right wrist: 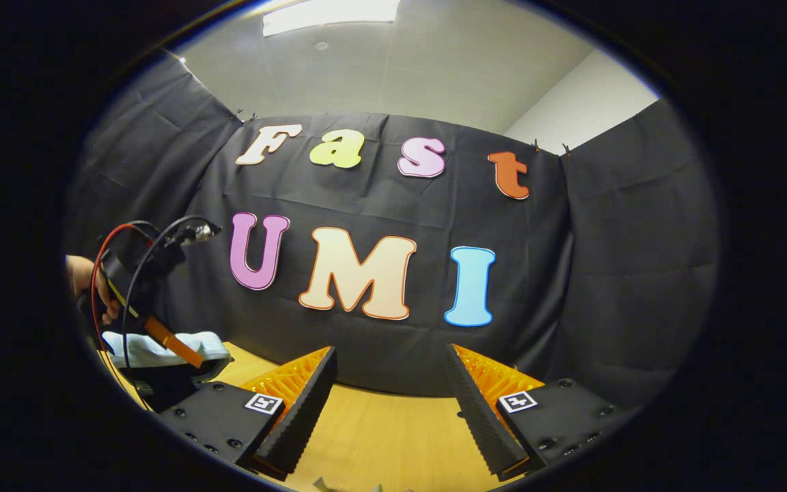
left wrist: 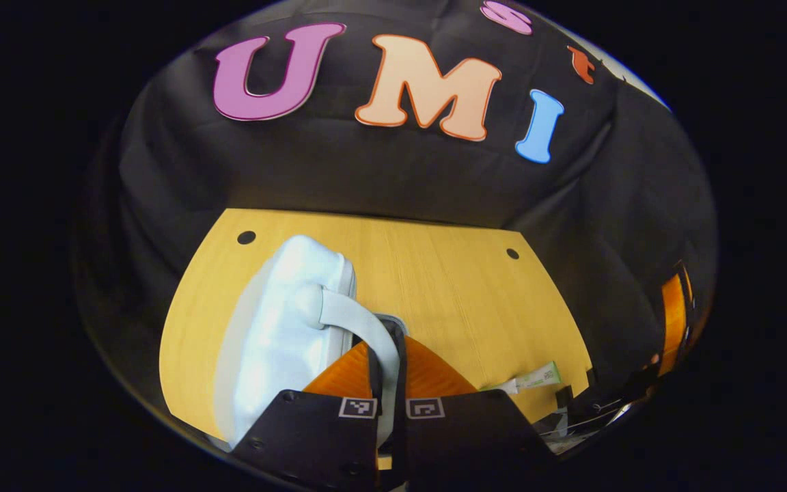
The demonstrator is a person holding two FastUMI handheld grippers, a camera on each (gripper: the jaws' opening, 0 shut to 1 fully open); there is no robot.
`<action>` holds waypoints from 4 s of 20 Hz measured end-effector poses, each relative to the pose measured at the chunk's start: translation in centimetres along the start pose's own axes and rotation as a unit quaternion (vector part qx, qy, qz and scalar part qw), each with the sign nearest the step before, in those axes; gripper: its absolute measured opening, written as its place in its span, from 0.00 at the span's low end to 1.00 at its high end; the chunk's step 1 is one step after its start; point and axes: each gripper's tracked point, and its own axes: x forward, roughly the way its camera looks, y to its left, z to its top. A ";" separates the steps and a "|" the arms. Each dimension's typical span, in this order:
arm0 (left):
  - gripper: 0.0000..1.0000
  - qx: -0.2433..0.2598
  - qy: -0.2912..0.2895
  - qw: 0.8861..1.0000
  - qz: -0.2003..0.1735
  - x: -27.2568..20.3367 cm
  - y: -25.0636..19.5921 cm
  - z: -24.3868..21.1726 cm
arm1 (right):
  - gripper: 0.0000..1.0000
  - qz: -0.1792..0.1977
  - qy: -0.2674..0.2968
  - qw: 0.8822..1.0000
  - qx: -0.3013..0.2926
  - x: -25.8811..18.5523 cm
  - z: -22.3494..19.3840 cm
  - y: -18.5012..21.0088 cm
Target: First open the suitcase, pack the skin care products into it, and then close the suitcase.
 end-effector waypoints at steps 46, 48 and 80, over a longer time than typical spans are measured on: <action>0.94 -0.372 0.041 0.927 0.025 -1.7 39.9 -12.5 | 0.98 -0.003 0.019 0.996 -0.089 2.4 -0.6 11.9; 0.92 -0.269 0.047 0.953 0.128 -2.3 42.8 -12.9 | 0.98 0.002 0.019 0.996 -0.091 2.4 -0.7 12.4; 0.95 0.076 -0.289 0.943 0.146 -6.4 -3.6 1.1 | 0.99 -0.017 0.004 0.999 0.032 -1.4 -4.0 -7.8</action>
